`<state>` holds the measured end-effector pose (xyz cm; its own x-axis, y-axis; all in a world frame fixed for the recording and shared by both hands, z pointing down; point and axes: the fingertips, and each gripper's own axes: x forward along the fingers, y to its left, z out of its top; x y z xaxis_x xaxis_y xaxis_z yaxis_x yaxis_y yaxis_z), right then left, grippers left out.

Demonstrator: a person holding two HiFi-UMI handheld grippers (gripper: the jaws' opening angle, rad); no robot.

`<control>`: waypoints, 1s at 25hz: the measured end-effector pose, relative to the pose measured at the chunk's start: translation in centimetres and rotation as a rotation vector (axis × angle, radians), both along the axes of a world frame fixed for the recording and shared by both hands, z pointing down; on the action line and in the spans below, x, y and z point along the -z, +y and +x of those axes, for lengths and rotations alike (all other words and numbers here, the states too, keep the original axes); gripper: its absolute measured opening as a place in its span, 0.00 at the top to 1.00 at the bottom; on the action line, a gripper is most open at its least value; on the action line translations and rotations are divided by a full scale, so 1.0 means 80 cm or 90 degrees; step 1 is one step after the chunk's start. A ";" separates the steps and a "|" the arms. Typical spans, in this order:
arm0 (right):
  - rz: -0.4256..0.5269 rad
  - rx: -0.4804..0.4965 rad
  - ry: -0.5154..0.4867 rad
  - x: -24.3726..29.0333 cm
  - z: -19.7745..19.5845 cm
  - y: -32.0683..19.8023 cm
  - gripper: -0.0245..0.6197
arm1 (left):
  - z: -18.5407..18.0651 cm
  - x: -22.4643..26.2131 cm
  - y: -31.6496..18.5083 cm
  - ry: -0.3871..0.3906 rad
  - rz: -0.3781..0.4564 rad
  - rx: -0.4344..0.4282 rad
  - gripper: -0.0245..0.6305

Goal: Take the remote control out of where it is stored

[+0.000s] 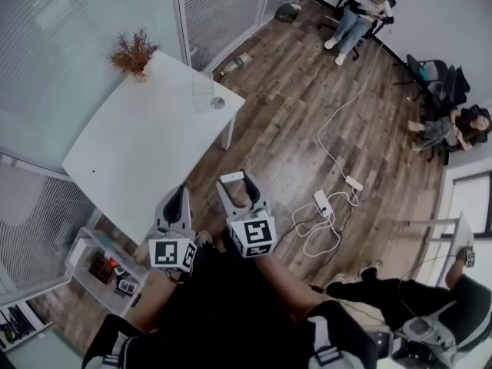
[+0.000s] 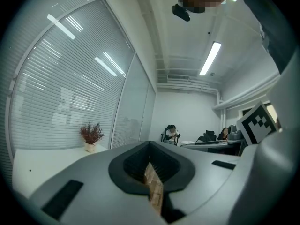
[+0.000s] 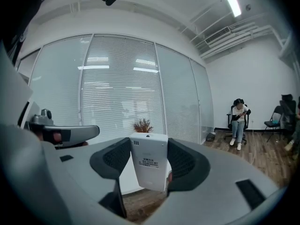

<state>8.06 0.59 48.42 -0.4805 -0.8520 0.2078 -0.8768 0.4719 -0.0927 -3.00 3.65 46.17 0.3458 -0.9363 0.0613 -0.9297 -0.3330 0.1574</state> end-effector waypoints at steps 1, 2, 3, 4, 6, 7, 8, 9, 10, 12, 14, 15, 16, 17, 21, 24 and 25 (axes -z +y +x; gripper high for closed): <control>0.002 -0.008 0.000 -0.001 -0.002 0.007 0.57 | -0.003 0.001 0.007 0.001 0.003 -0.008 0.96; 0.004 -0.016 -0.001 -0.001 -0.004 0.014 0.57 | -0.005 0.002 0.013 0.002 0.005 -0.016 0.96; 0.005 -0.023 -0.004 0.001 -0.005 0.020 0.57 | -0.007 0.004 0.018 0.001 0.008 -0.023 0.96; 0.008 -0.030 -0.006 0.003 -0.006 0.025 0.57 | -0.009 0.006 0.021 0.000 0.012 -0.030 0.96; 0.018 -0.036 -0.009 0.013 -0.009 0.031 0.57 | -0.012 0.009 0.025 0.002 0.018 -0.039 0.96; 0.024 -0.037 -0.010 0.017 -0.009 0.035 0.57 | -0.014 0.010 0.027 0.005 0.019 -0.041 0.96; 0.028 -0.038 -0.011 0.021 -0.008 0.039 0.57 | -0.014 0.010 0.031 0.009 0.019 -0.041 0.96; 0.030 -0.037 -0.012 0.023 -0.007 0.044 0.57 | -0.014 0.009 0.035 0.010 0.018 -0.040 0.96; 0.030 -0.035 -0.013 0.025 -0.005 0.049 0.57 | -0.012 0.008 0.038 0.008 0.017 -0.038 0.96; 0.028 -0.026 -0.013 0.027 0.000 0.057 0.57 | -0.009 0.008 0.044 0.000 0.013 -0.031 0.96; 0.026 -0.013 -0.015 0.029 0.005 0.066 0.57 | -0.004 0.010 0.052 -0.001 0.010 -0.022 0.96; 0.030 -0.009 -0.018 0.032 0.008 0.070 0.57 | -0.002 0.010 0.056 0.001 0.010 -0.017 0.96; 0.035 -0.007 -0.021 0.035 0.011 0.073 0.57 | 0.001 0.010 0.059 0.002 0.010 -0.012 0.96; 0.040 -0.004 -0.025 0.039 0.014 0.075 0.57 | 0.003 0.009 0.061 0.003 0.009 -0.007 0.96; 0.034 0.002 -0.032 0.041 0.029 0.083 0.57 | 0.017 0.009 0.067 0.004 0.003 0.002 0.96; 0.035 0.008 -0.033 0.044 0.033 0.086 0.57 | 0.021 0.018 0.070 0.001 0.016 0.008 0.96; 0.040 0.010 -0.035 0.045 0.033 0.085 0.57 | 0.020 0.018 0.069 0.001 0.018 0.010 0.96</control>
<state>10.69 7.37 44.82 -0.5035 -0.8546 0.1274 -0.8634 0.4924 -0.1095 -1.41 9.18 44.72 0.3304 -0.9432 0.0339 -0.9348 -0.3221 0.1494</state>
